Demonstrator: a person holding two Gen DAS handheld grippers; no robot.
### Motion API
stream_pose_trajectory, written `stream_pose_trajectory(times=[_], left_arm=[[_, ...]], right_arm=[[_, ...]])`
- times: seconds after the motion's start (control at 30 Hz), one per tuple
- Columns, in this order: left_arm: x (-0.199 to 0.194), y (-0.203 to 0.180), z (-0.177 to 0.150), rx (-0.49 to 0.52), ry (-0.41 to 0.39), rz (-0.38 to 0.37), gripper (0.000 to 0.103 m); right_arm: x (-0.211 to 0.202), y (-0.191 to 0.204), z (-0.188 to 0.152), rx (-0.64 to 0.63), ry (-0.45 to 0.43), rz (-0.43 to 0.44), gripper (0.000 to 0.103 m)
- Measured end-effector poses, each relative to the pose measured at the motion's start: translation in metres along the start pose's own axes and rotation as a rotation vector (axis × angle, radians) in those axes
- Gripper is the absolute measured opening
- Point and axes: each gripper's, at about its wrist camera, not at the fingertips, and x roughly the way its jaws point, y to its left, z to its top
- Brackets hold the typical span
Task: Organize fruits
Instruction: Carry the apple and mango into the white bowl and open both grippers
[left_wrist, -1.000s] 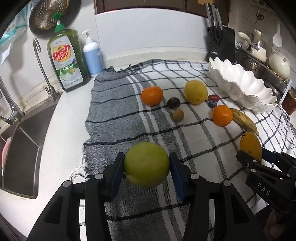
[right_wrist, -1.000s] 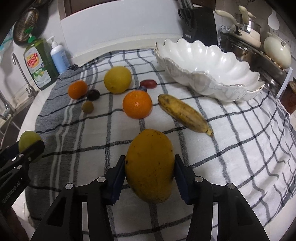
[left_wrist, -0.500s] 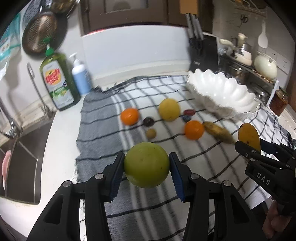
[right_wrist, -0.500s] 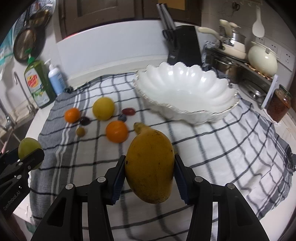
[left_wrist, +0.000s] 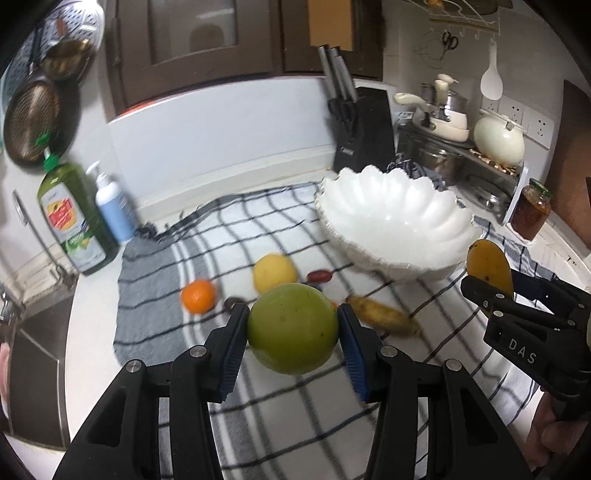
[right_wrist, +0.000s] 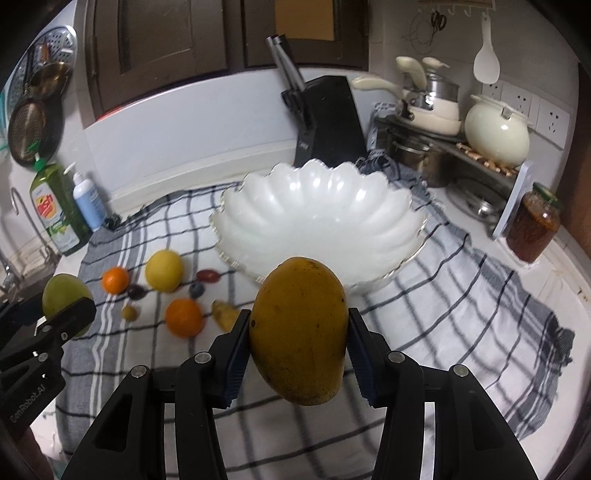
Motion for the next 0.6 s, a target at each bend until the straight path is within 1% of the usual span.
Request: stream_pose_trajectory(times=[0.27, 0.6], left_arm=[[0.017, -0.021, 0.037, 0.023, -0.003, -0.053, 0.048], [0.047, -0.044, 0.078, 0.057, -0.006, -0.07, 0.048]], right_arm=[[0.003, -0.024, 0.032, 0.015, -0.021, -0.021, 0.05], [0.028, -0.053, 0.062, 0.014, -0.012, -0.062, 0.05]])
